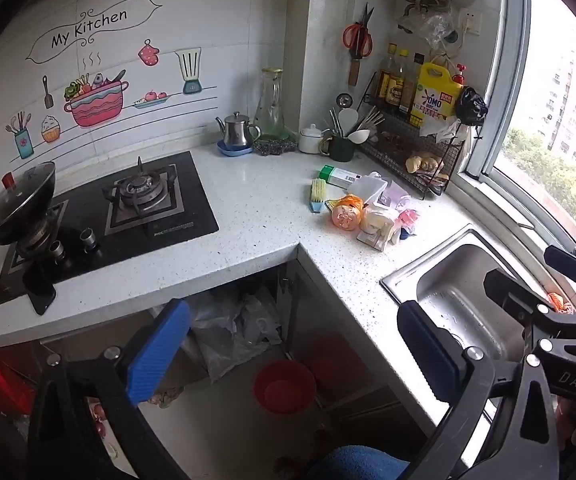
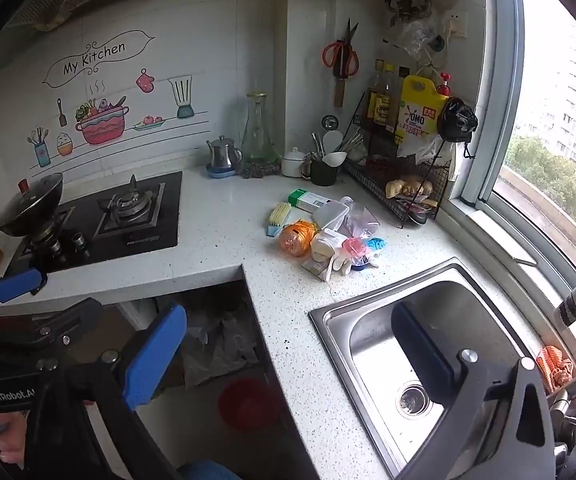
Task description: Collect trash
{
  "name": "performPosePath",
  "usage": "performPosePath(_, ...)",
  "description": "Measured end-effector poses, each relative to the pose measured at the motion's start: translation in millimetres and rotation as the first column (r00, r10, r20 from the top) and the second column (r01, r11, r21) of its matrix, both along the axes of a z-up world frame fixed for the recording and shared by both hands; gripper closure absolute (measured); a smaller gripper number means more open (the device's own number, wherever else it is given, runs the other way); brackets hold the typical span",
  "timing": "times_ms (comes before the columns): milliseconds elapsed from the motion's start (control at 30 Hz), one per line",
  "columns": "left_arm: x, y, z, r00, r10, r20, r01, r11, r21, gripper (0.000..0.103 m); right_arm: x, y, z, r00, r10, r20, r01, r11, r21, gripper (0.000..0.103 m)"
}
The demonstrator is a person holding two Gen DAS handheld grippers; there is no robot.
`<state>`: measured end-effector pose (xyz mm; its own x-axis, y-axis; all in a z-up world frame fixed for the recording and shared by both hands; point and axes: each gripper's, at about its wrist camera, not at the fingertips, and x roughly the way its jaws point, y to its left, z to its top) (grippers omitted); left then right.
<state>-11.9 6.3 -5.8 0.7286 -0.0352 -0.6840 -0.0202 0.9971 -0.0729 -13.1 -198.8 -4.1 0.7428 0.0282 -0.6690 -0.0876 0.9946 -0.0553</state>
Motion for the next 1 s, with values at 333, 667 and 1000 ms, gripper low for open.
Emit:
performPosePath(333,-3.8,-0.7,-1.7,1.000,-0.002,-0.006,0.002,1.000,0.001,0.000,-3.6,0.2,1.3,1.000,0.000,0.000,0.000,1.000,-0.007,0.001)
performPosePath(667,-6.6,-2.7,-4.3,1.000,-0.004,-0.015,0.004,1.000,0.010,0.000,-3.8,0.2,1.4,1.000,-0.006,-0.014,0.006,1.000,-0.006,0.001)
performPosePath(1000,-7.4,-4.6,-6.6,1.000,-0.014,-0.019,0.015,1.000,0.012,0.000,-5.3,-0.8,1.4,1.000,-0.014,-0.022,0.014,1.000,-0.007,0.001)
